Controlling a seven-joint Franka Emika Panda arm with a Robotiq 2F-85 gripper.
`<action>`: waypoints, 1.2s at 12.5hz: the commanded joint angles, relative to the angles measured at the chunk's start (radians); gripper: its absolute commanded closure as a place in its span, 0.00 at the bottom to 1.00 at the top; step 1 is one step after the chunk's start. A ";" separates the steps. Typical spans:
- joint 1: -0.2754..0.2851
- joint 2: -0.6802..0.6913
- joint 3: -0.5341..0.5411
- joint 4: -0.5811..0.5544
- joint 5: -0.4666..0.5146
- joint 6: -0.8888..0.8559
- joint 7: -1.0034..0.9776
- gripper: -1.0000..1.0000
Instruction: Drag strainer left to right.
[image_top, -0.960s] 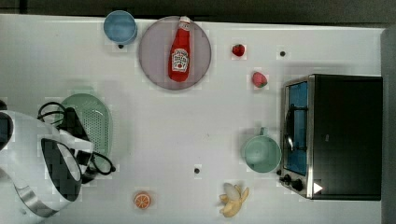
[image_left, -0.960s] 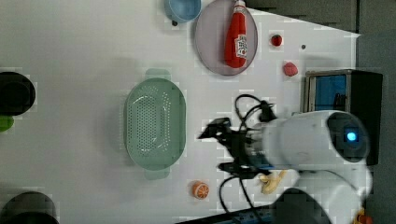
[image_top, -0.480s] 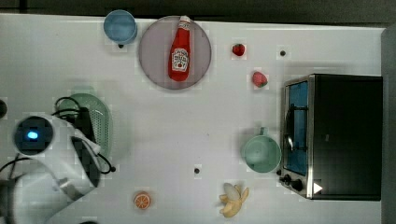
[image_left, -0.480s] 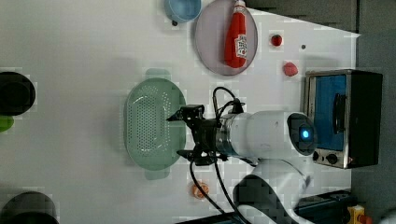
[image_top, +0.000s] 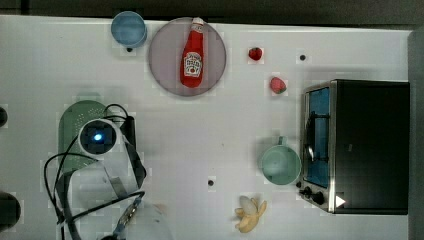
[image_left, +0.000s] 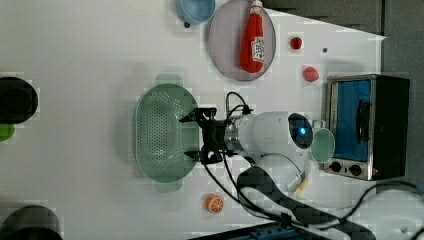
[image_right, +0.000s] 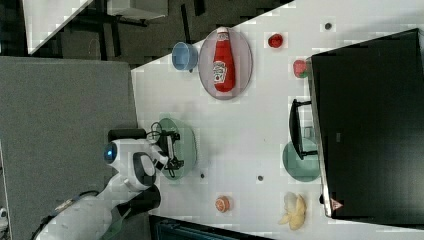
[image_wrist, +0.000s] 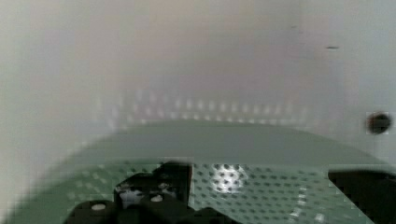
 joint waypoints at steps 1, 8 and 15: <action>0.074 0.024 -0.050 0.012 -0.010 0.066 0.046 0.00; 0.120 0.022 -0.161 -0.001 -0.013 0.072 0.043 0.00; 0.115 -0.005 -0.267 -0.018 -0.014 0.070 0.027 0.00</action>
